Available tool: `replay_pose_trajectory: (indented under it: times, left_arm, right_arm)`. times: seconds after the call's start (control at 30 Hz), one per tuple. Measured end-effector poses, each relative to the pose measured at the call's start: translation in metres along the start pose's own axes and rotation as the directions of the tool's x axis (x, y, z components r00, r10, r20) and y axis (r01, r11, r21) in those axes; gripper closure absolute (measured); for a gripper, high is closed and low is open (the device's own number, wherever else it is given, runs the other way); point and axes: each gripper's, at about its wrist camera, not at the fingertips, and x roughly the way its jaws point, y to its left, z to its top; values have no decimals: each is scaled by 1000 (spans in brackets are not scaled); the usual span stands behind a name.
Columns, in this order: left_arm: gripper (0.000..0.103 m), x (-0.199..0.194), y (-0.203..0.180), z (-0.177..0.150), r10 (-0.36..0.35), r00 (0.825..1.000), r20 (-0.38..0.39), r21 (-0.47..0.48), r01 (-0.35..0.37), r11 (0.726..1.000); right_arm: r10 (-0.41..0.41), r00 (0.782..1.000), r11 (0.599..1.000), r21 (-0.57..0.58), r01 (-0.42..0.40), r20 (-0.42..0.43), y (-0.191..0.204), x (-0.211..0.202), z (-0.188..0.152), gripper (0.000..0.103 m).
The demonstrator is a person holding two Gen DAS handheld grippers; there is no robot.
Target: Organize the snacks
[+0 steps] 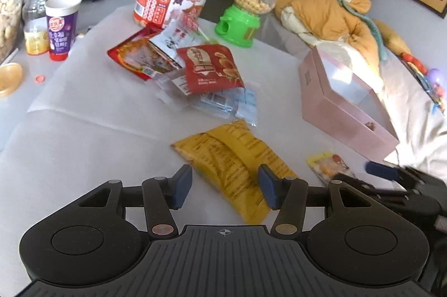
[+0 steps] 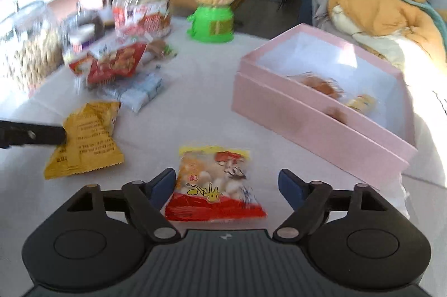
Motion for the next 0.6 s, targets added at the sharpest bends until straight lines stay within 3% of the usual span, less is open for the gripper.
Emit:
replay_pose_trajectory:
  times: [0.13,0.27,0.43,0.53,0.6]
  left_arm:
    - [44,17,-20,8,45,999,20,33,-45,998]
    - [43,24,-37,18,77,996,37,97,-81,992]
    - [44,-2,-32,39,117,967,228,62,-134,989]
    - [44,12,-22,64,183,959,219,41,-196,980]
    - [44,32,-11,83,219,961,167,-5,-221,975]
  right_arm:
    - [-39,997,999,34,37,72,-11,-9,-19,16]
    - [-40,997,998,45,37,67,-13,-7,-32,14]
    - [-30,994,997,74,22,104,-16,-12,-35,14]
    - [-32,993,998,59,26,115,-12,-13,-36,14]
    - [-35,992,998,49,29,120,-10,-15,-37,14]
